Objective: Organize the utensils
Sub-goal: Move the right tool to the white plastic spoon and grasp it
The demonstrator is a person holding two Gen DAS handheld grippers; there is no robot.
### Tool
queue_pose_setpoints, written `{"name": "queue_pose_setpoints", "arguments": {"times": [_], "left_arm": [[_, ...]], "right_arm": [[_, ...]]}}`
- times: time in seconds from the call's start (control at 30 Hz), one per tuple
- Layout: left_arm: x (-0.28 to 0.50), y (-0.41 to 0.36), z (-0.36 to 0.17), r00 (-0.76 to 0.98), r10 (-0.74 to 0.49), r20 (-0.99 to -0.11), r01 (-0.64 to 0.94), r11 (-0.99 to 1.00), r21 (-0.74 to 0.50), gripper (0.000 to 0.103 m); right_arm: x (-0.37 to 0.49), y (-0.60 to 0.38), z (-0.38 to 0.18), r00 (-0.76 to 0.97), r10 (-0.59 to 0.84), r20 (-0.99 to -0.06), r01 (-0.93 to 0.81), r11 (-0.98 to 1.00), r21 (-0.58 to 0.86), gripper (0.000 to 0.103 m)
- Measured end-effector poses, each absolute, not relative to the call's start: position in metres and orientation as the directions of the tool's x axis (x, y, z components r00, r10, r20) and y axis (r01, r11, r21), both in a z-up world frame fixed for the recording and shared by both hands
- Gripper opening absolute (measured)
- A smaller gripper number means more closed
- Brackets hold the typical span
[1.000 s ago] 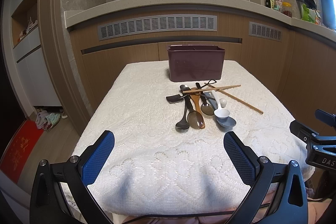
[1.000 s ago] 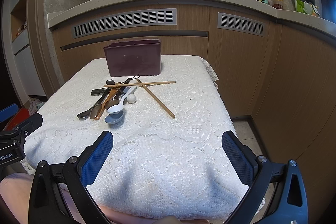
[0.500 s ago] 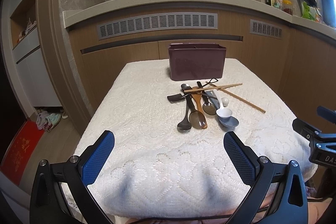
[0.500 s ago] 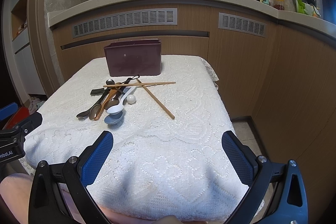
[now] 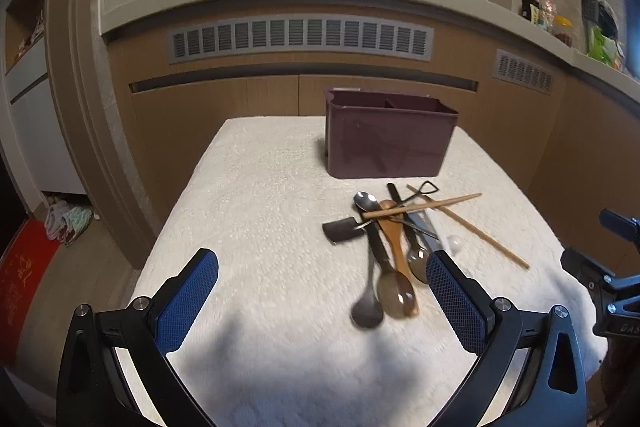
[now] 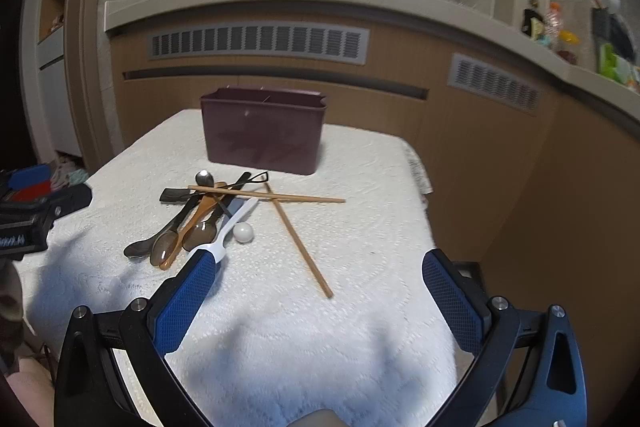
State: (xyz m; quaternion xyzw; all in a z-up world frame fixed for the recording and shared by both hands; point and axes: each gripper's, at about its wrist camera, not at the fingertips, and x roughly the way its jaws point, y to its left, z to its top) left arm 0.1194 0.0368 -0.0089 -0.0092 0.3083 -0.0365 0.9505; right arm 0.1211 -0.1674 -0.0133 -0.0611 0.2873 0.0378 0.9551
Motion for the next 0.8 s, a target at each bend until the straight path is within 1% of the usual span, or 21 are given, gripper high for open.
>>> {"name": "queue_pose_setpoints", "arguments": {"times": [0.13,0.33,0.47,0.57,0.63,0.67,0.73,0.8], "left_arm": [[0.155,0.048,-0.019,0.764,-0.091,-0.639,0.072,0.996,-0.057,0.103],[0.179,0.072,-0.034,0.744,-0.093,-0.661,0.017,0.993,-0.120,0.103],[0.180,0.082,-0.044,0.745,-0.112,-0.658,-0.018,0.982,-0.188,0.103],[0.181,0.085,-0.051,0.738,-0.128,-0.663,-0.030,0.975,-0.222,0.103],[0.182,0.086,-0.054,0.729,-0.123,-0.673,-0.039,0.975,-0.220,0.103],[0.182,0.086,-0.055,0.727,-0.115,-0.677,-0.047,0.975,-0.216,0.103],[0.182,0.088,-0.056,0.724,-0.109,-0.682,-0.058,0.974,-0.217,0.103],[0.181,0.089,-0.057,0.720,-0.104,-0.686,-0.071,0.973,-0.221,0.103]], "right_arm": [[0.160,-0.166,-0.022,0.771,0.094,-0.630,-0.147,0.989,-0.032,0.103],[0.196,-0.148,-0.039,0.726,0.092,-0.682,-0.202,0.976,-0.083,0.103],[0.203,-0.136,-0.056,0.651,0.165,-0.741,-0.252,0.968,-0.006,0.103],[0.202,-0.122,-0.067,0.627,0.189,-0.756,-0.269,0.963,0.018,0.103],[0.200,-0.112,-0.071,0.626,0.193,-0.755,-0.273,0.962,0.018,0.102],[0.199,-0.108,-0.073,0.625,0.198,-0.755,-0.280,0.960,0.020,0.099],[0.199,-0.098,-0.075,0.626,0.200,-0.754,-0.290,0.957,0.014,0.091],[0.200,-0.091,-0.077,0.622,0.208,-0.755,-0.294,0.956,0.022,0.080]]}}
